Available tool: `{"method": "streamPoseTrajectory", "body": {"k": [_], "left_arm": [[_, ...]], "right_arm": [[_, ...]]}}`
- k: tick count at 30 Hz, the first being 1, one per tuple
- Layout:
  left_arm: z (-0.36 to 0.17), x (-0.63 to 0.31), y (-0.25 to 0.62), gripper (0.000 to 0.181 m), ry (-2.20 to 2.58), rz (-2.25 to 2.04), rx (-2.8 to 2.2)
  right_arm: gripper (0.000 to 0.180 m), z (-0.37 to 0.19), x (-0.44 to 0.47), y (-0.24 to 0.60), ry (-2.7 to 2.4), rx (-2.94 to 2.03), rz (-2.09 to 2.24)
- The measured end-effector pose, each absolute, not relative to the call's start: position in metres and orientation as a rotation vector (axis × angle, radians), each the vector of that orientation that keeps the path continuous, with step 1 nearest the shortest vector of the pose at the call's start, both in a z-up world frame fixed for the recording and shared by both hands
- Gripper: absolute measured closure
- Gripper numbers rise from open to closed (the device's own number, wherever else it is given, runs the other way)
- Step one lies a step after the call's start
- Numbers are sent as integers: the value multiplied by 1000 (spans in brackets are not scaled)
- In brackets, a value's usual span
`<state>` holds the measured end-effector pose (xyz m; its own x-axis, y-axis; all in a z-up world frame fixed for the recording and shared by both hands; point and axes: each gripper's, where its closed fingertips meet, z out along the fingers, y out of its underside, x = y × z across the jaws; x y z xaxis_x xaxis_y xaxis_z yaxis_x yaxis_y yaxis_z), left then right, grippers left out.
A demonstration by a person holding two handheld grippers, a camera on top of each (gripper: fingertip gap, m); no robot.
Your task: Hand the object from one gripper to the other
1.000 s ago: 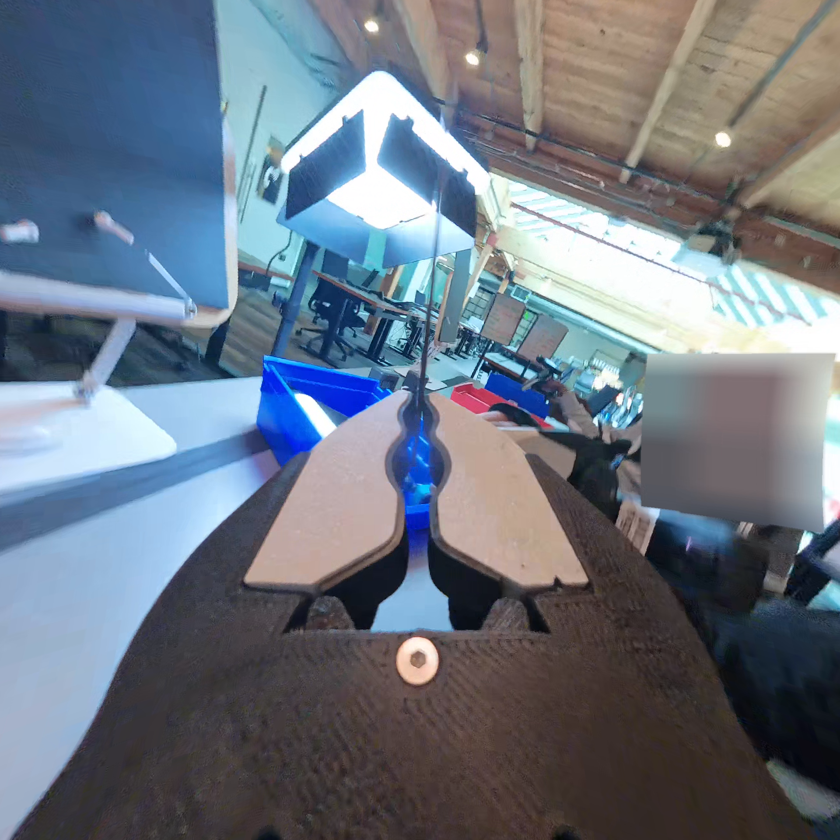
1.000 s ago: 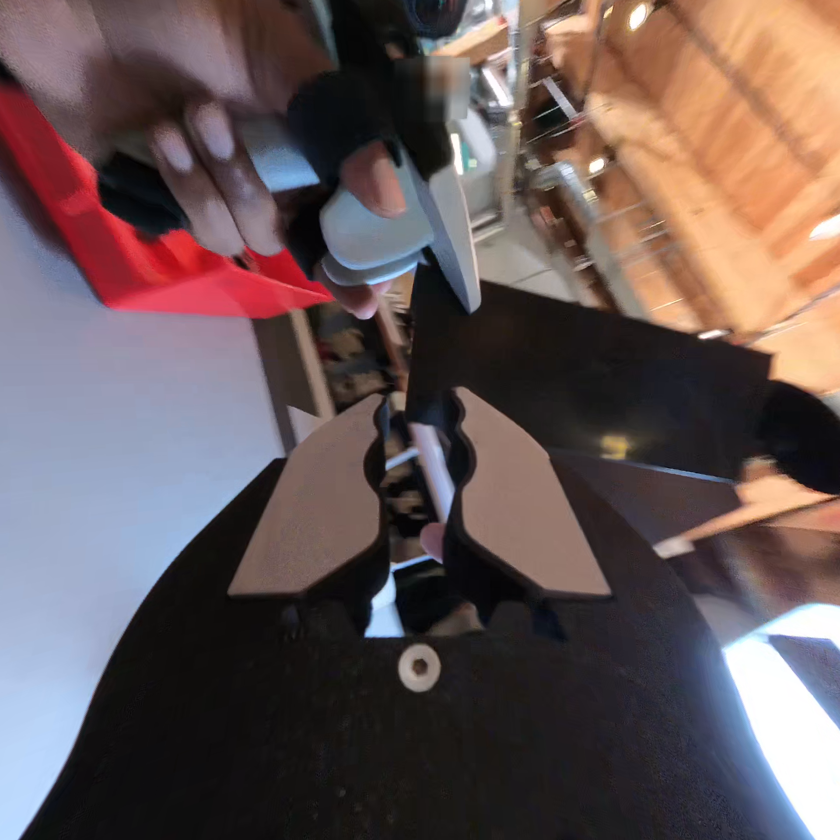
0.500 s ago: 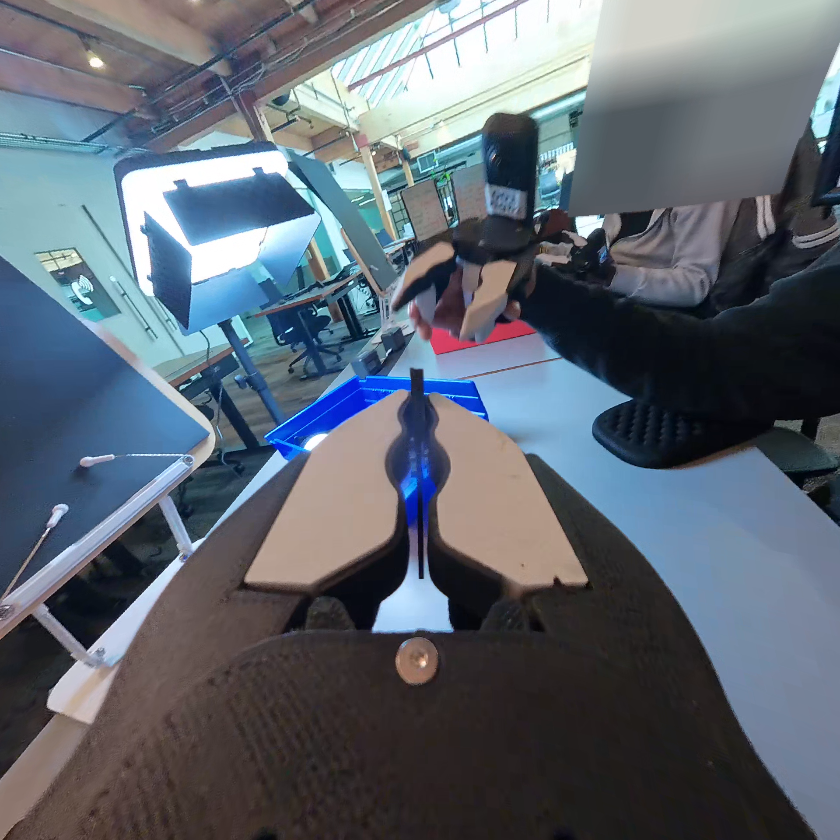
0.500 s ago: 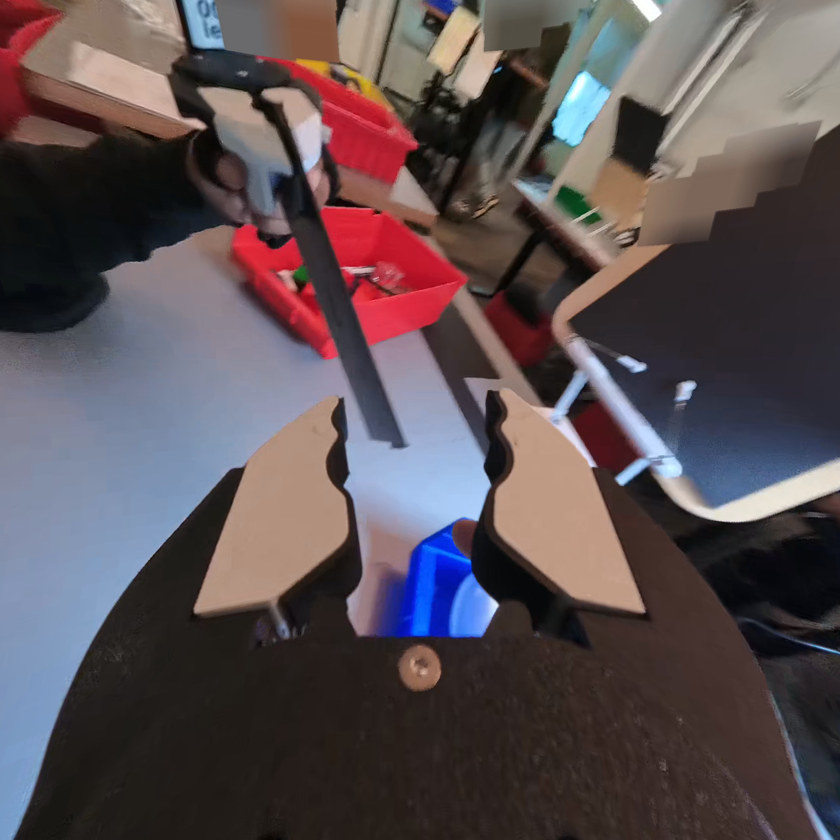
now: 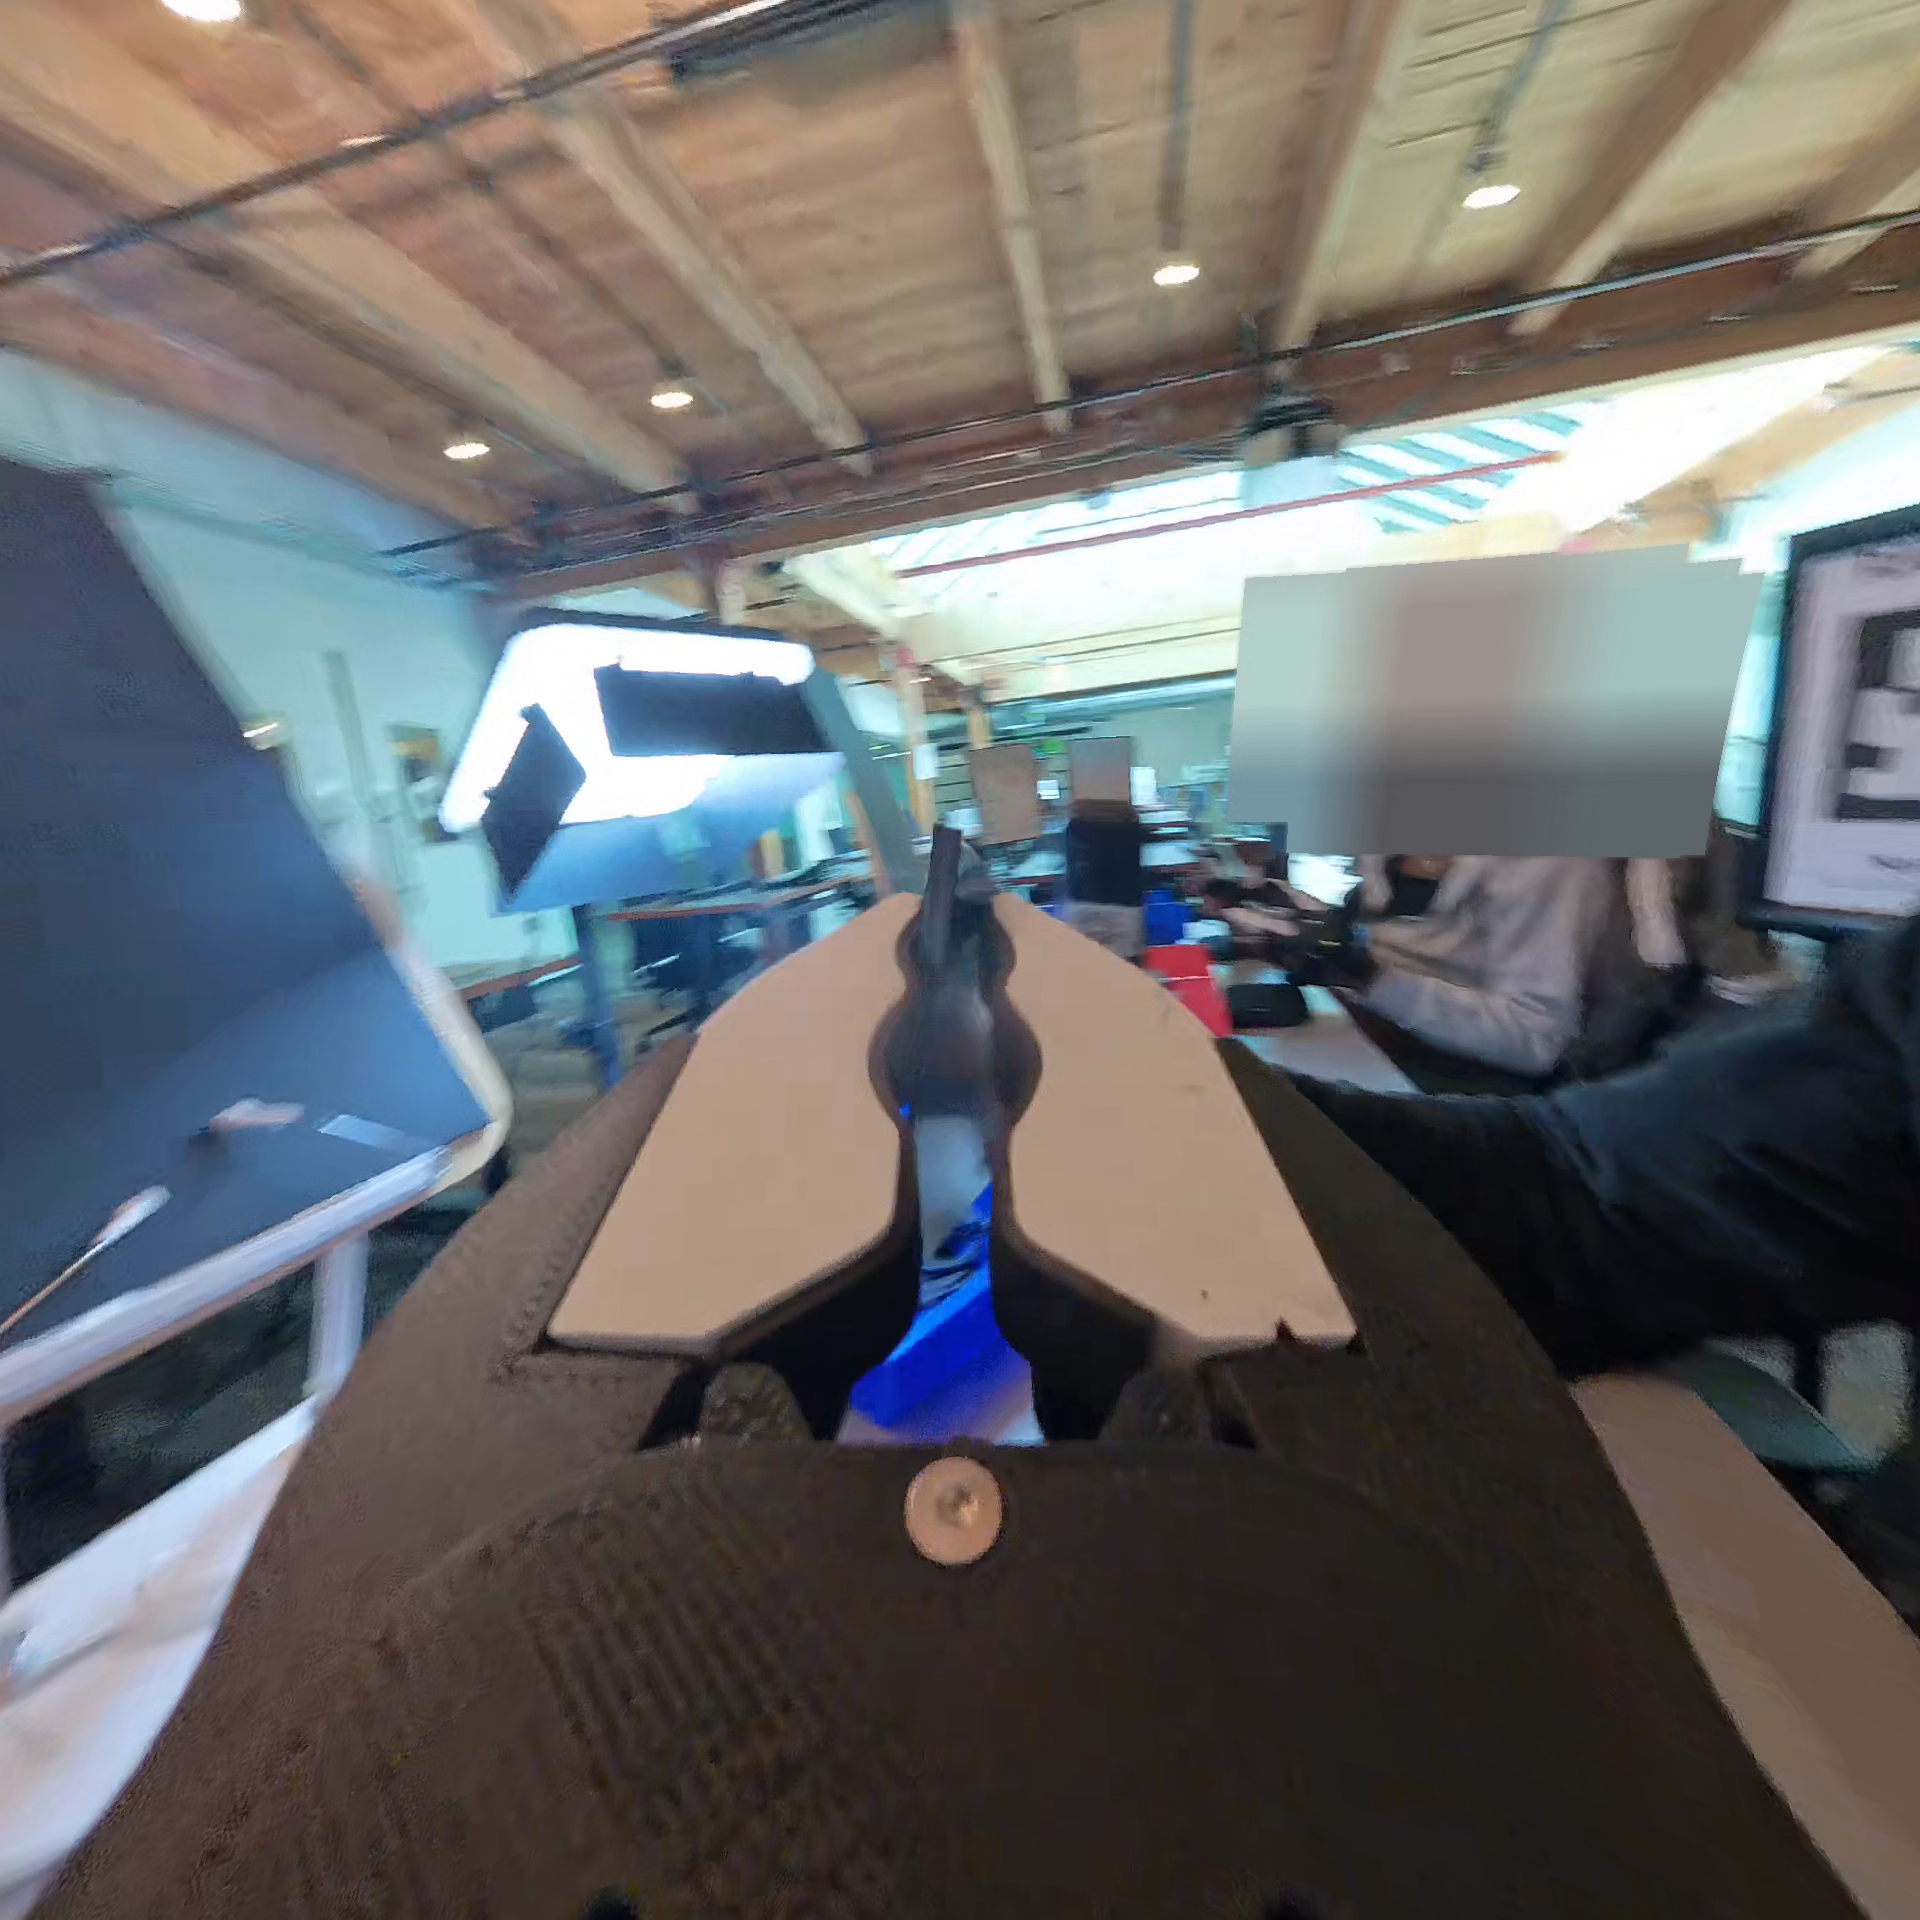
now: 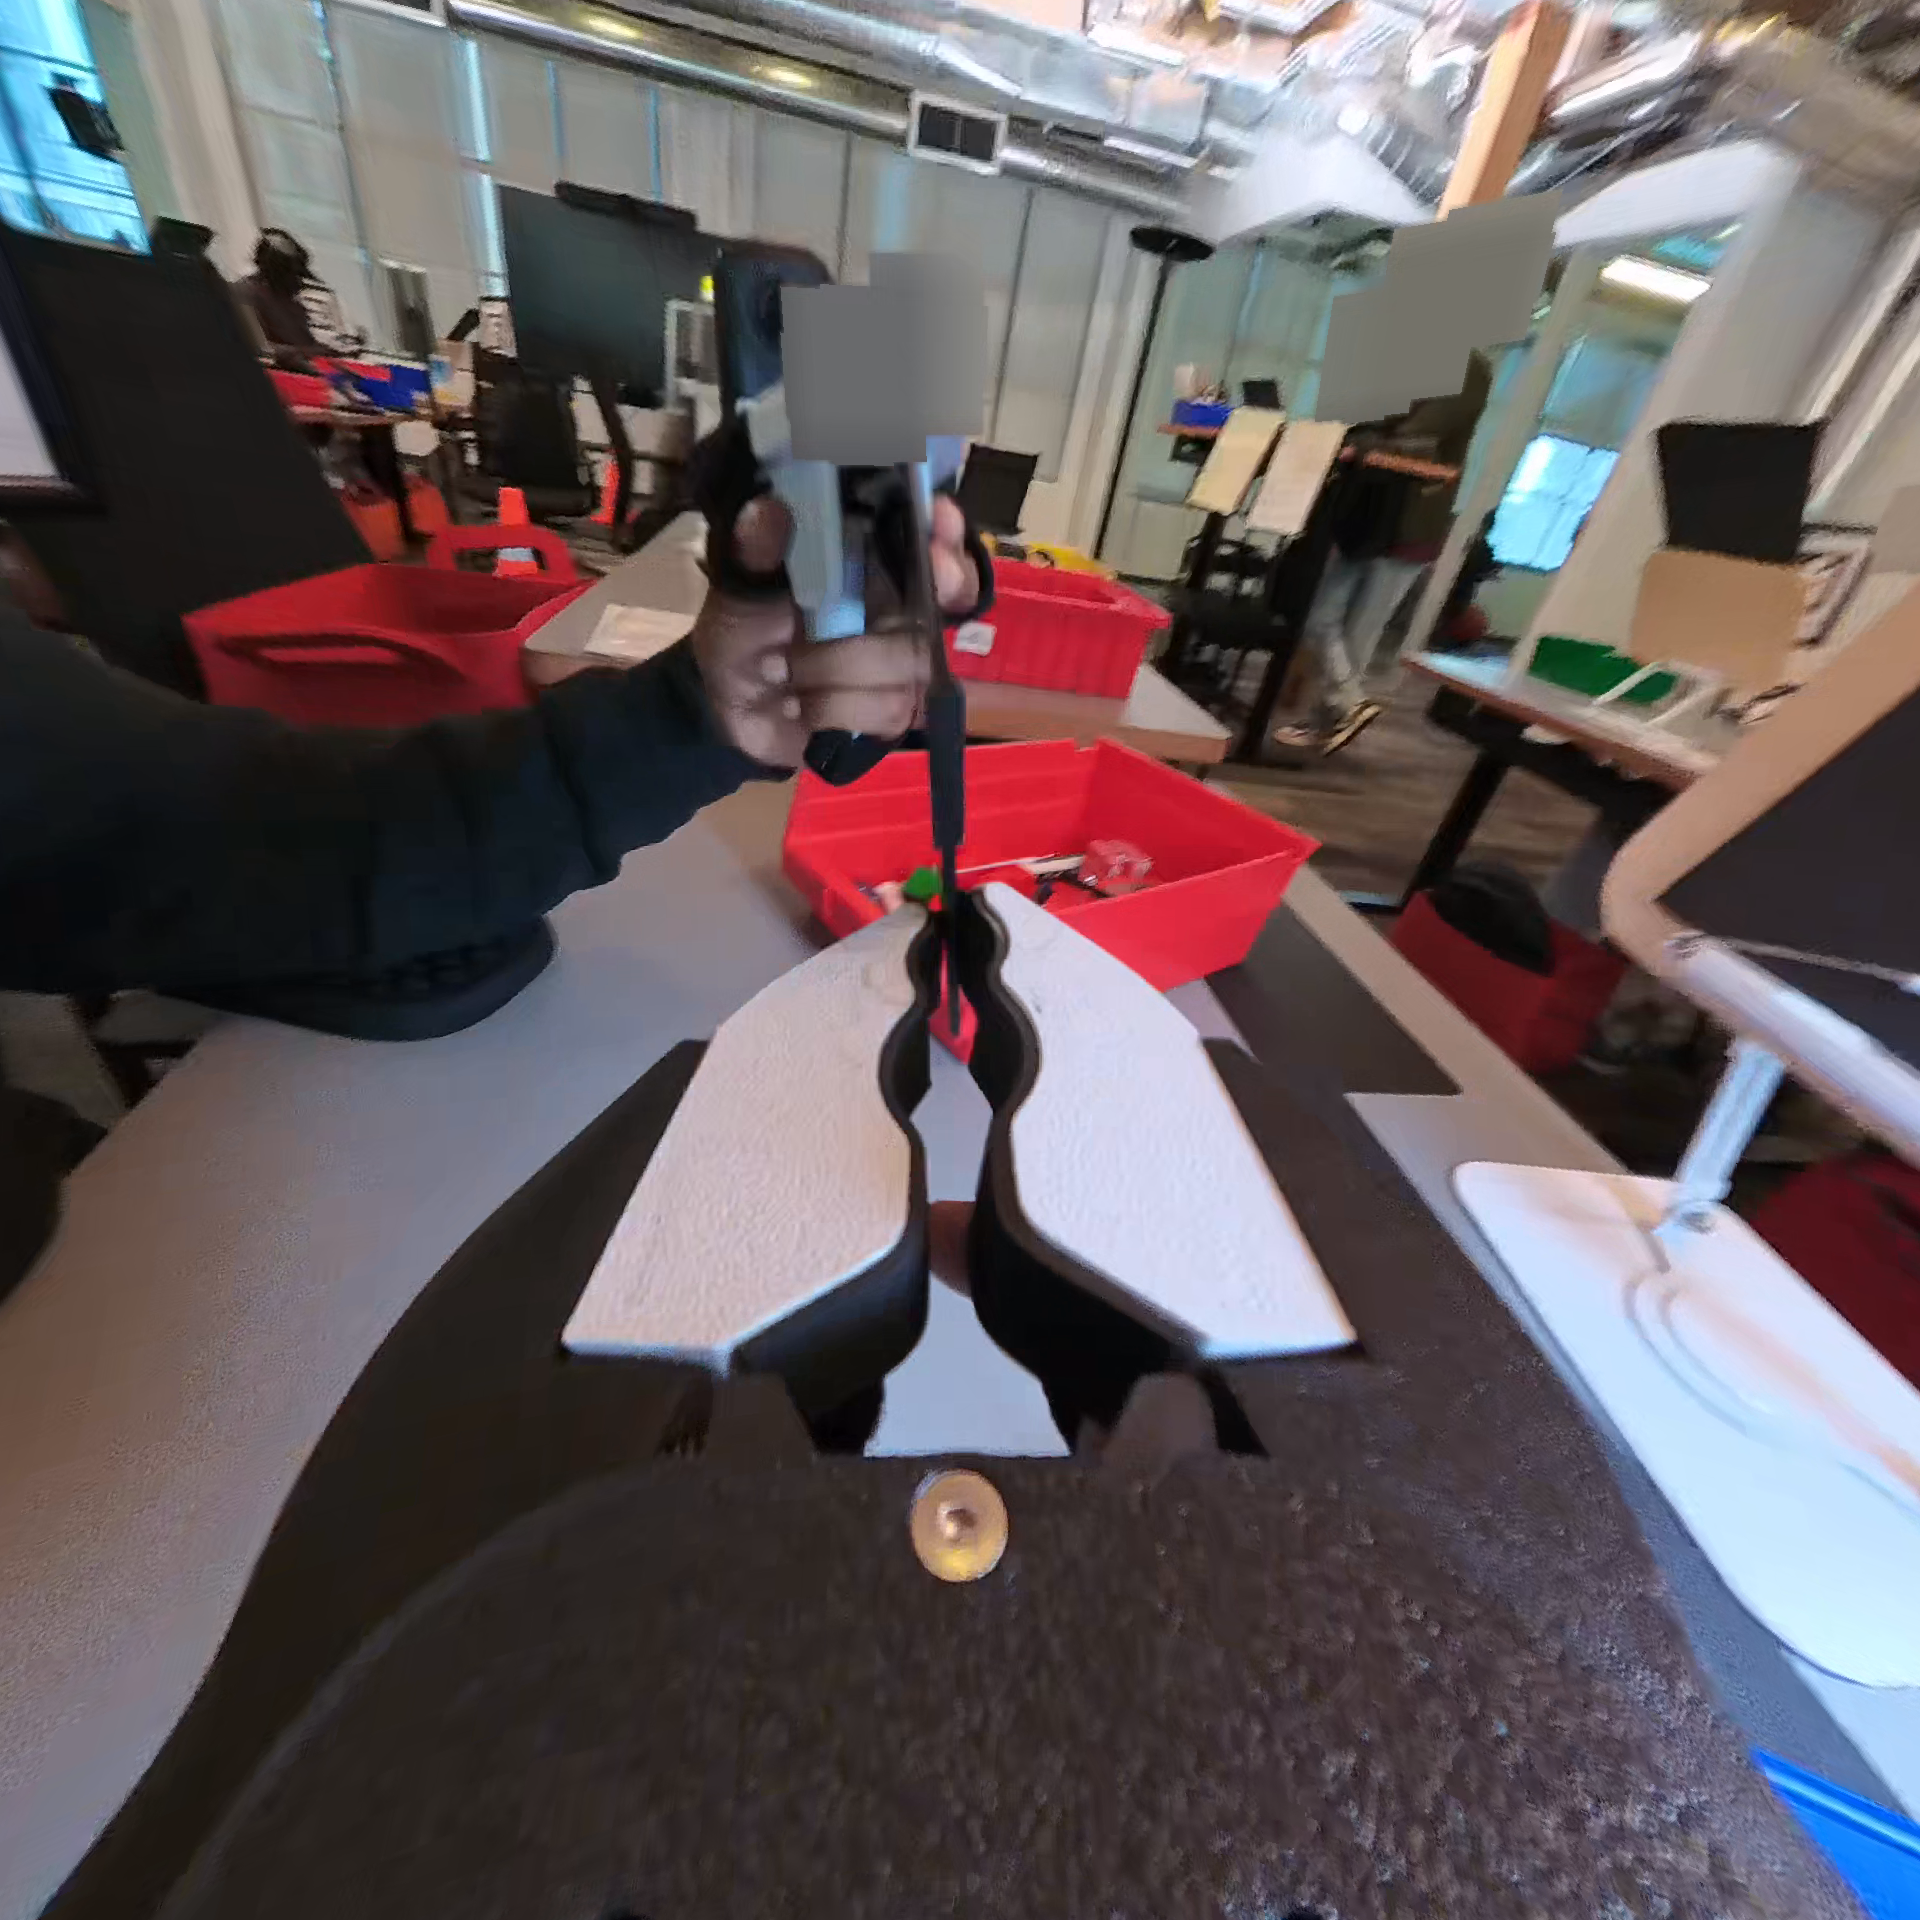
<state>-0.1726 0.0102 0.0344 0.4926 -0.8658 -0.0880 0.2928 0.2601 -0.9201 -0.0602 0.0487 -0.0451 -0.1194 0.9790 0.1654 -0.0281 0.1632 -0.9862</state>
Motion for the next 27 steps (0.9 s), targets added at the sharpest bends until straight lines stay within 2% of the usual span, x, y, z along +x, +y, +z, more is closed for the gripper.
{"method": "streamPoseTrajectory", "body": {"k": [5,11,17,20,27], "left_arm": [[24,-221,51,142,482,-530,-1286],[-2,-149,33,137,893,-207,-1348],[-50,-100,36,147,1206,148,-1342],[-52,-97,39,174,1216,208,-1290],[-35,-95,37,174,1130,187,-1221]], "right_arm": [[177,-25,-47,73,-1332,-1005,593],[178,-44,-62,82,-1431,-971,40],[177,-66,-84,72,-1529,-919,-101],[177,-67,-87,64,-1551,-897,-93],[176,-38,-75,67,-1442,-857,-164]]}}
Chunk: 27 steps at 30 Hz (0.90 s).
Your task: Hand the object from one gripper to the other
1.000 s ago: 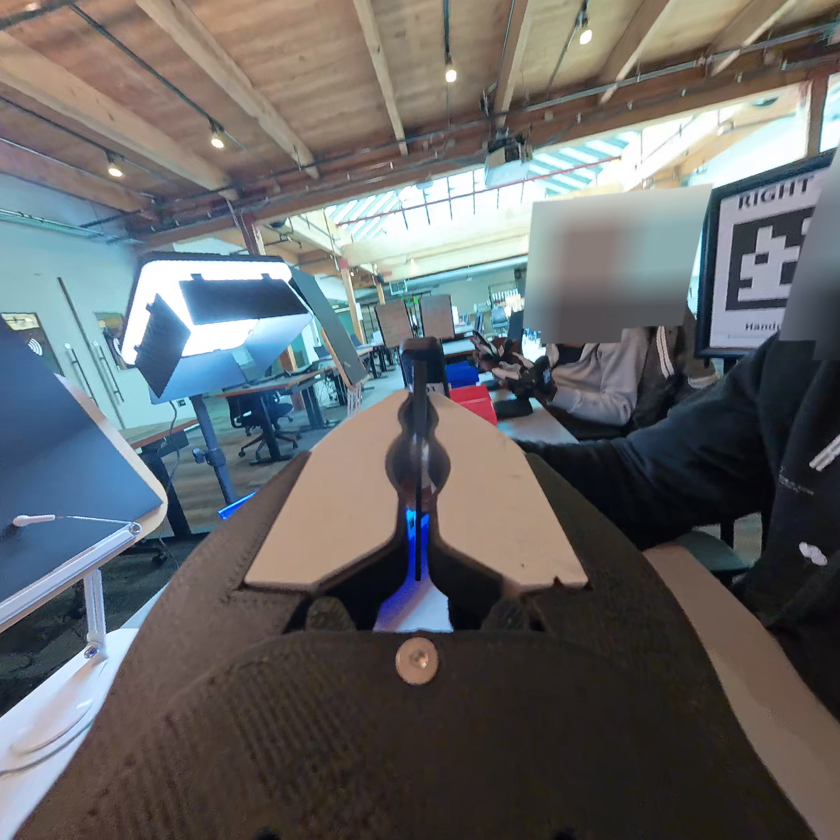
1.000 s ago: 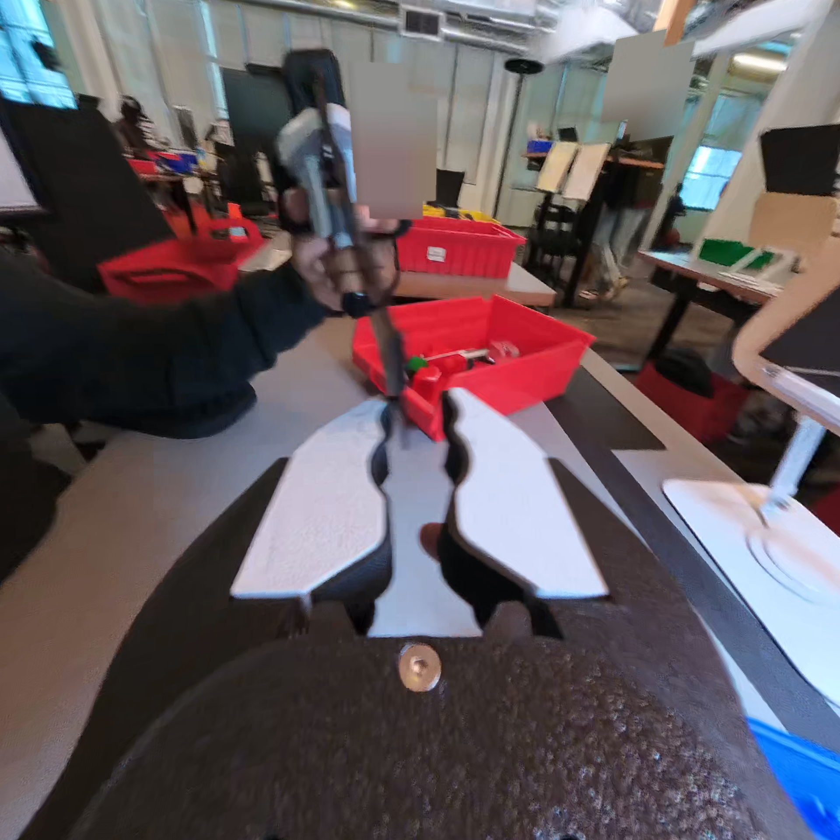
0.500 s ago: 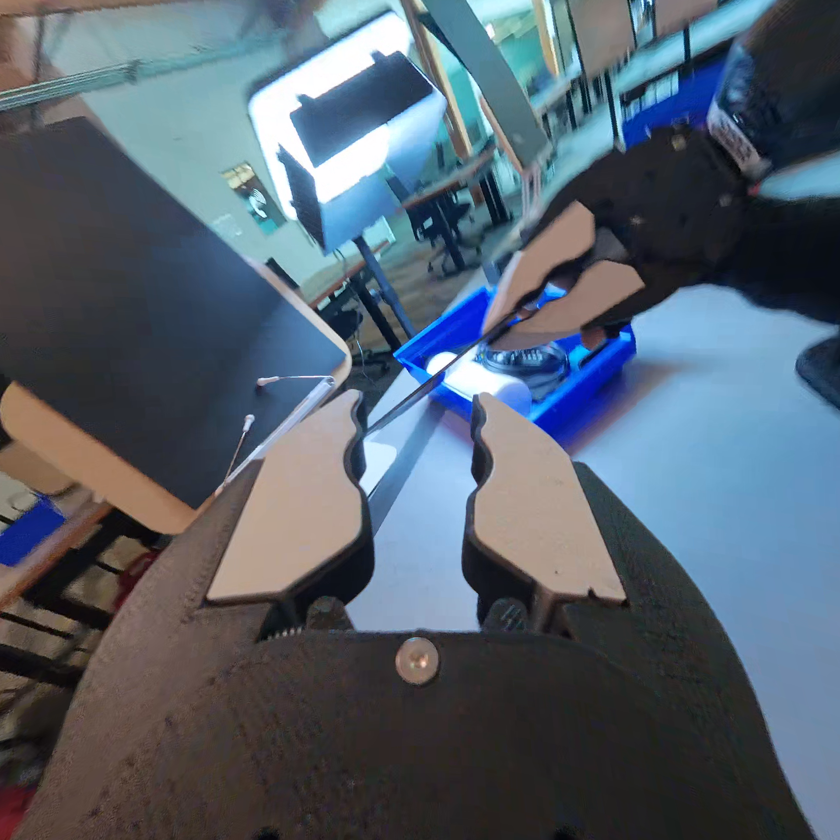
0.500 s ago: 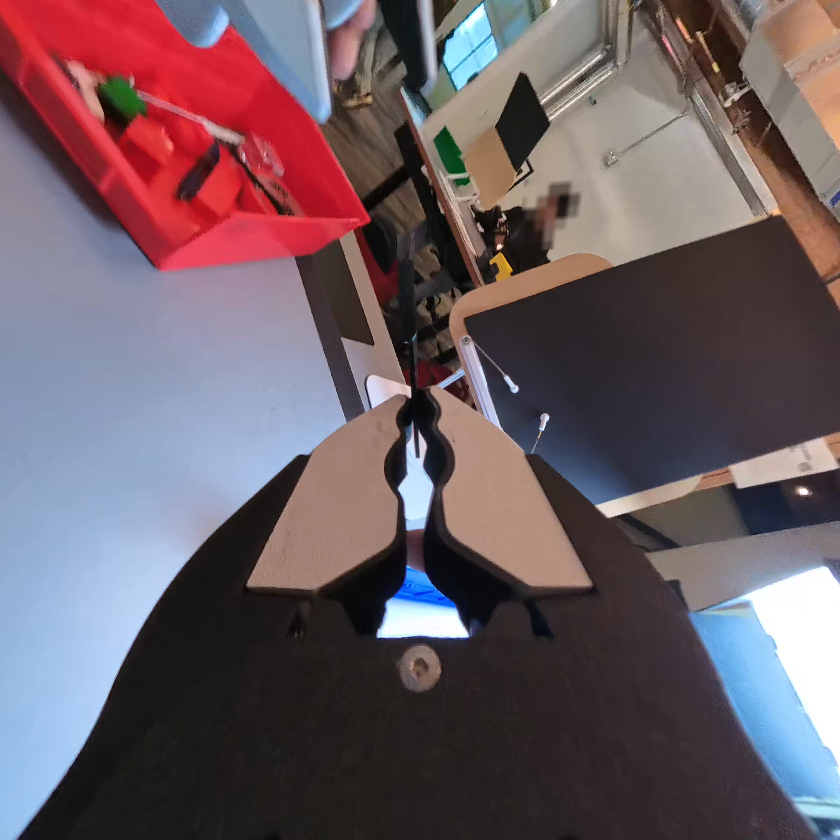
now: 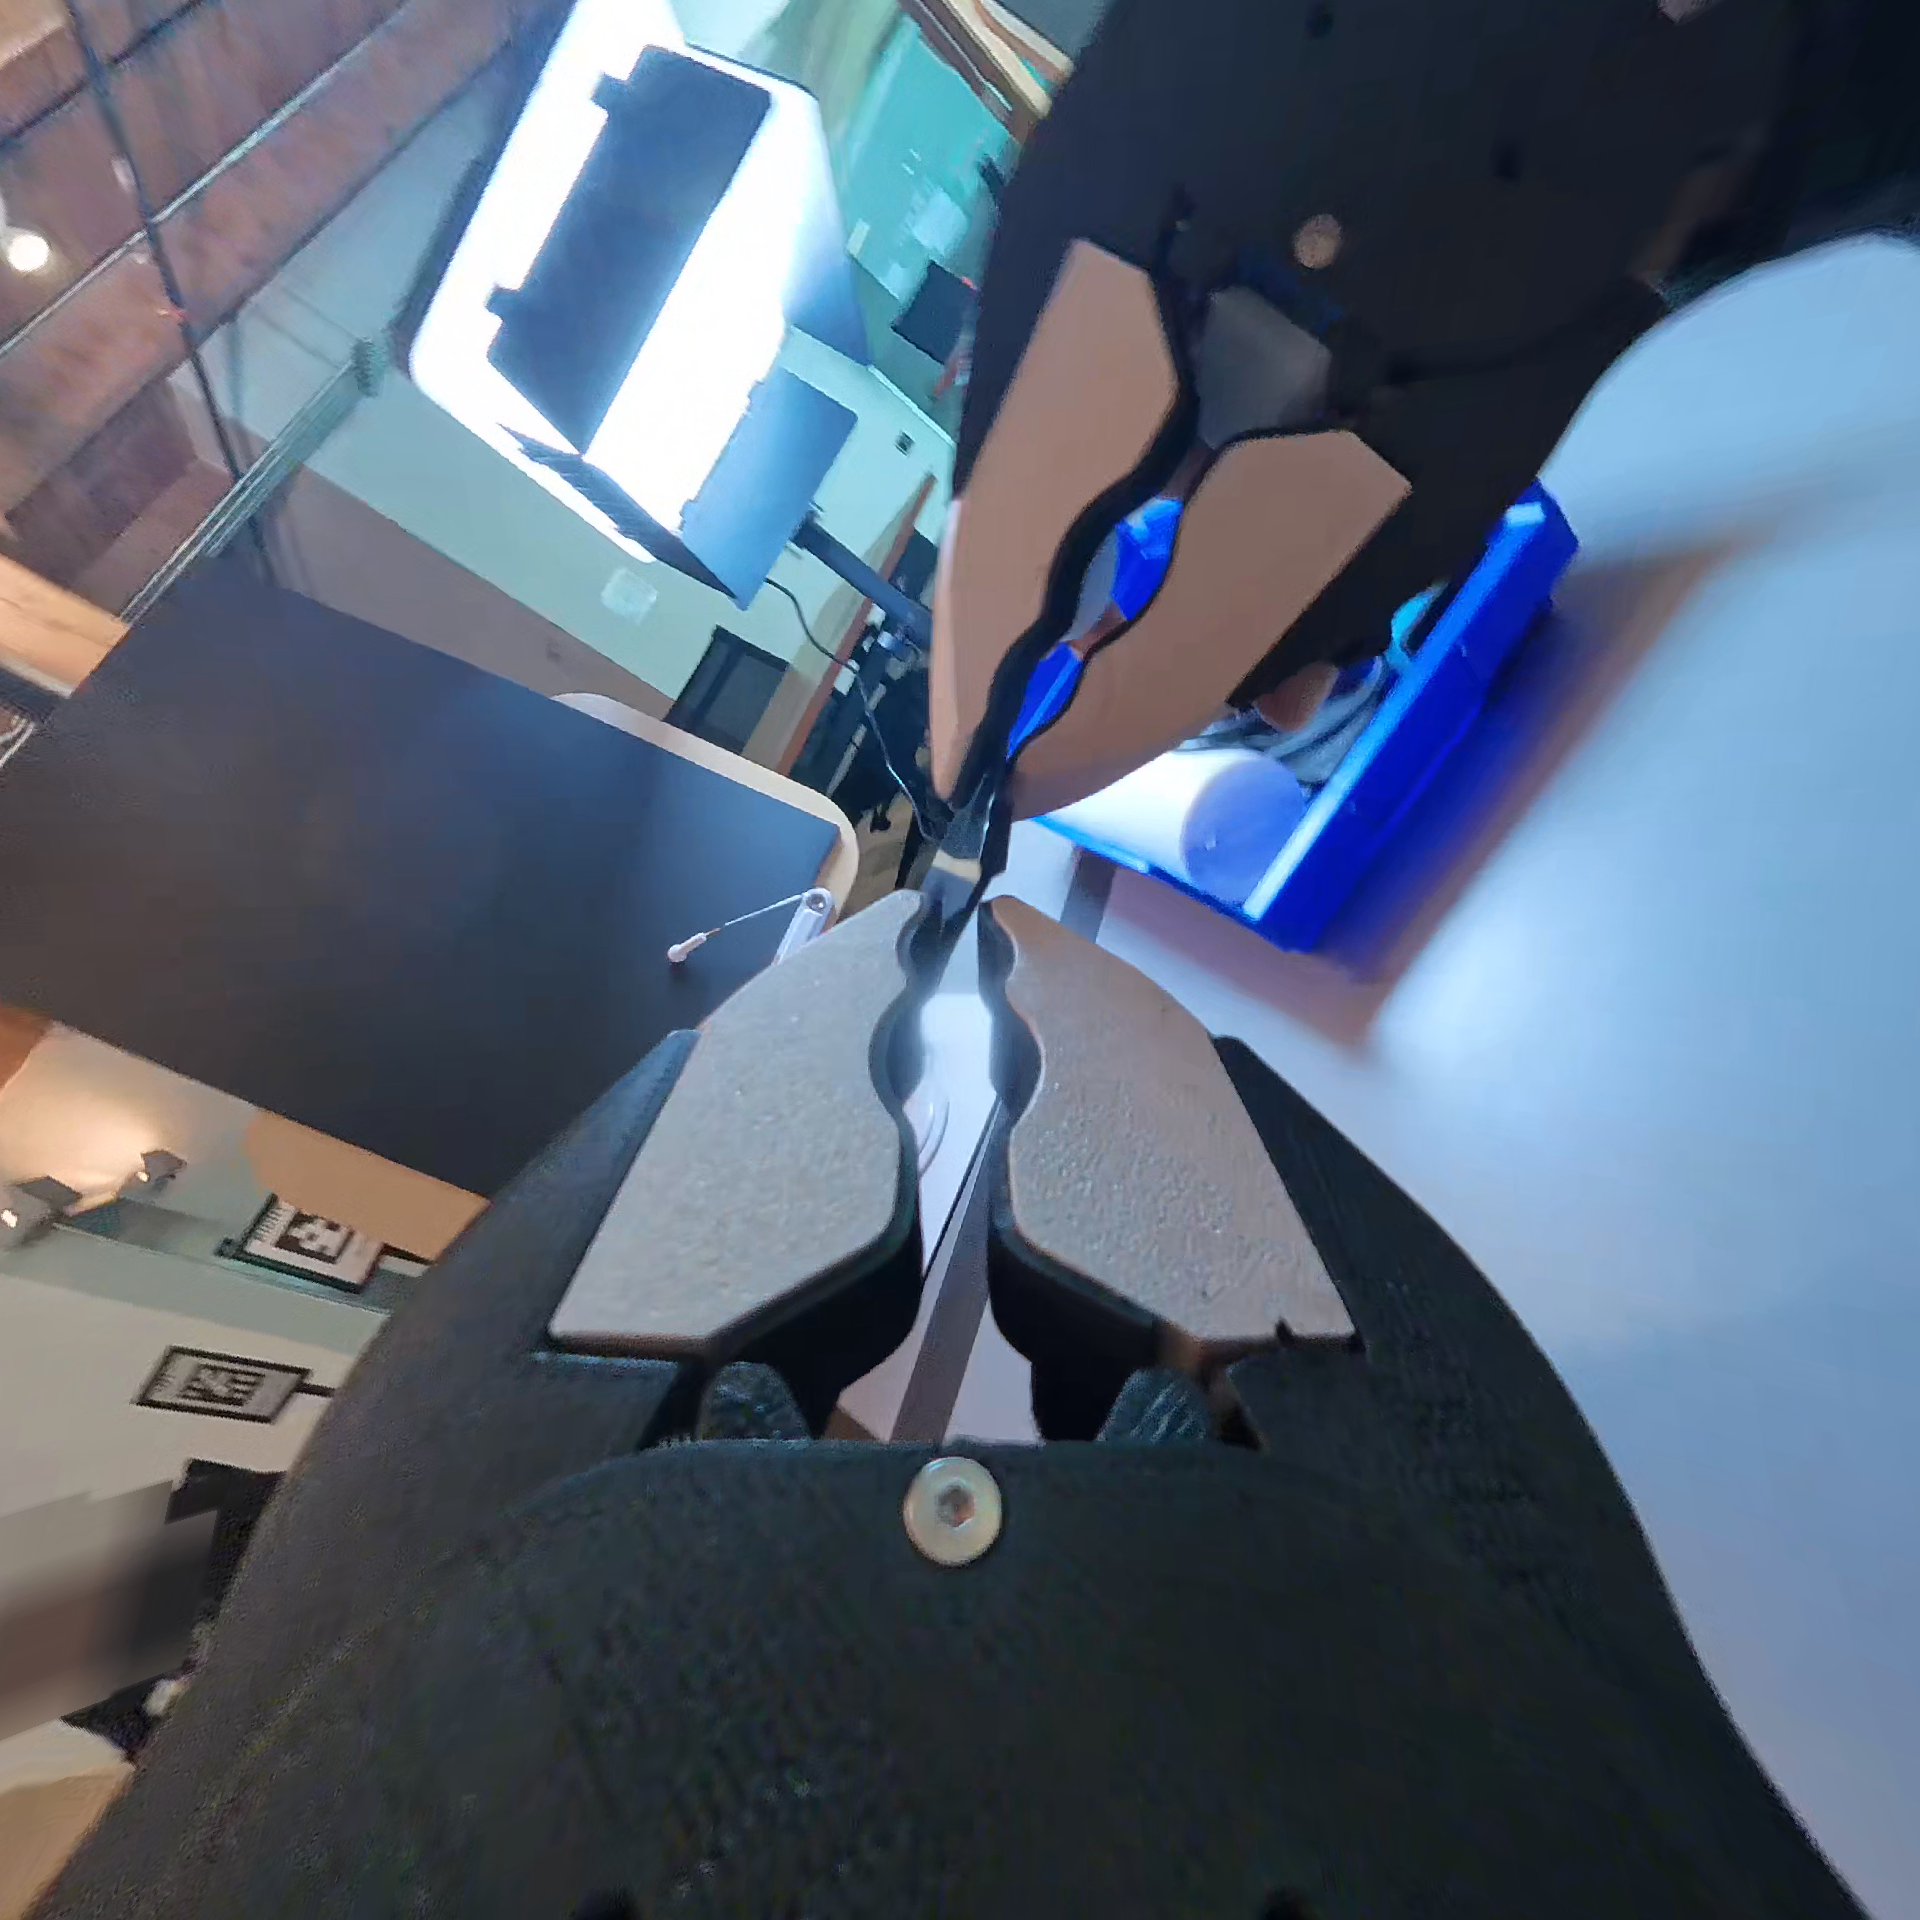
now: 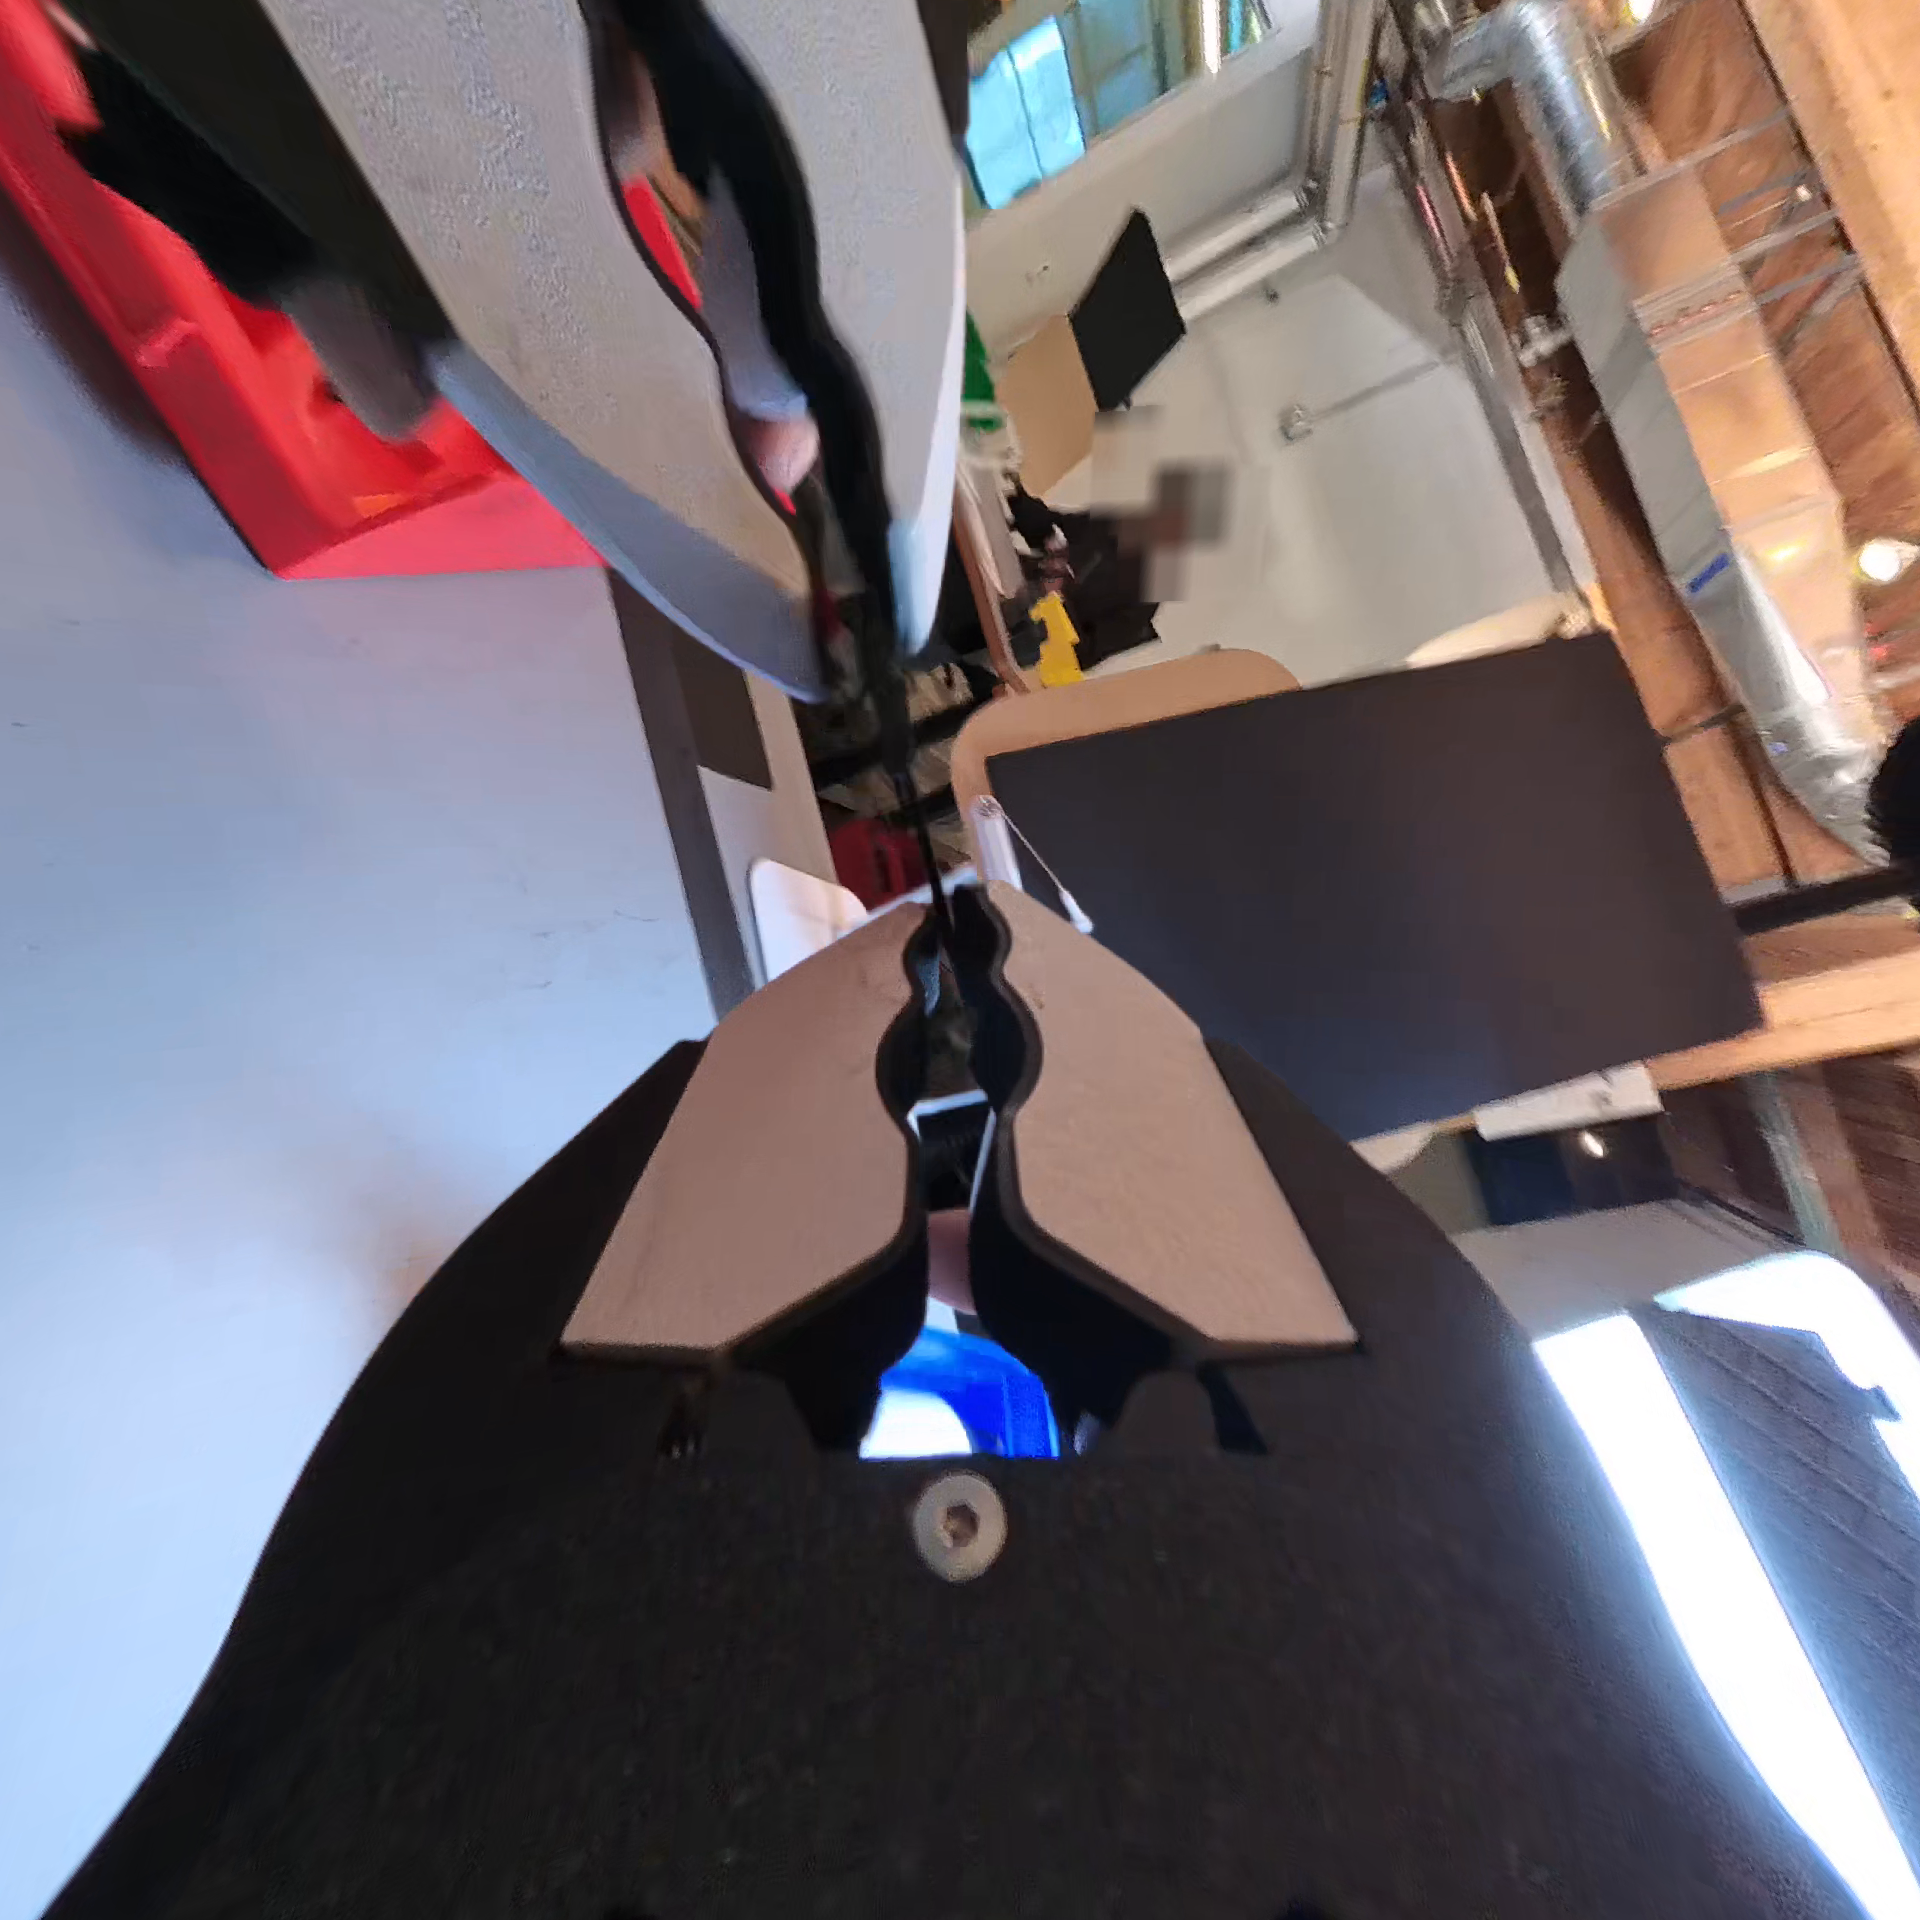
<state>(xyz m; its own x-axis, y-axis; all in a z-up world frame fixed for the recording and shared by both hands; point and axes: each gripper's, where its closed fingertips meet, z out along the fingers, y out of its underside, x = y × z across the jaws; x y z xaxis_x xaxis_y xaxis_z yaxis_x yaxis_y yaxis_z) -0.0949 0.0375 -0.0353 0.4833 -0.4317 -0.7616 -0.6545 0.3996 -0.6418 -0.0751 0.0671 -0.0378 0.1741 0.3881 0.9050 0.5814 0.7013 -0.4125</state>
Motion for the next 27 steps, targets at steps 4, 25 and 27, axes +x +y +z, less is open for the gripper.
{"method": "streamPoseTrajectory", "body": {"k": [4,25,27], "left_arm": [[-2,-122,39,137,878,-96,-1256],[77,-263,21,145,325,-167,-1140],[80,-269,19,145,305,-170,-1136]], "right_arm": [[178,0,-27,106,-1205,-968,-281],[173,-140,117,205,-1364,-1886,-558],[171,-158,110,191,-1480,-1939,-523]]}}
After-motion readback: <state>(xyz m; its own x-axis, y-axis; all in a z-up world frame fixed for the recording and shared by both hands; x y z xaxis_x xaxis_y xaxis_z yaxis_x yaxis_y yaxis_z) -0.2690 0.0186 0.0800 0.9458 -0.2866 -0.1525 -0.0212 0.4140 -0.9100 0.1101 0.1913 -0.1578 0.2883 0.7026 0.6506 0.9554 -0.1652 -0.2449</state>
